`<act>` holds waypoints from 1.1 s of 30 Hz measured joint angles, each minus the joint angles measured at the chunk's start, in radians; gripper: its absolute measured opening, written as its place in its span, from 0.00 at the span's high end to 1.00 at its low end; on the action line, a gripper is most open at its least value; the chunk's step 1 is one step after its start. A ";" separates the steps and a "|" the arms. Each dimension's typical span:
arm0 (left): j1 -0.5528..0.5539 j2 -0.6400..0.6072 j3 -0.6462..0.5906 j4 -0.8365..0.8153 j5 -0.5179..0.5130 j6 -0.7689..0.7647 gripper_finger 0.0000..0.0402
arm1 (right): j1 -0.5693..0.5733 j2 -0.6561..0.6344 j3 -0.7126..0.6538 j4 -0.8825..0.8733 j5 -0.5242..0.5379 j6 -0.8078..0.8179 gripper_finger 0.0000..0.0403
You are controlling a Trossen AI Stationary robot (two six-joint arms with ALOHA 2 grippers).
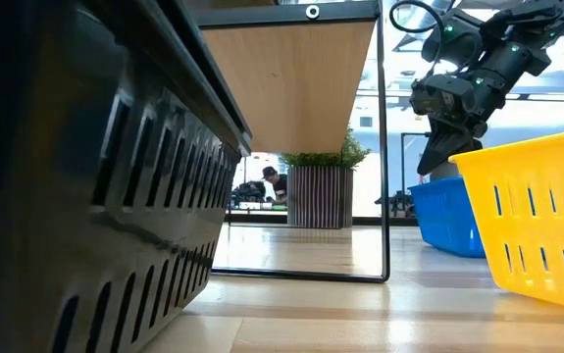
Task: Stack baskets on shelf by color
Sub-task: Put the top black basket on the shelf
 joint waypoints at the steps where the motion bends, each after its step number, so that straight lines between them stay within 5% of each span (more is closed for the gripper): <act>1: 0.004 0.003 0.000 0.004 -0.001 0.002 1.00 | 0.006 0.000 0.000 0.000 0.001 0.000 0.98; 33: 0.019 0.061 0.000 0.072 0.024 0.007 1.00 | 0.024 0.000 0.000 -0.002 0.007 -0.018 0.98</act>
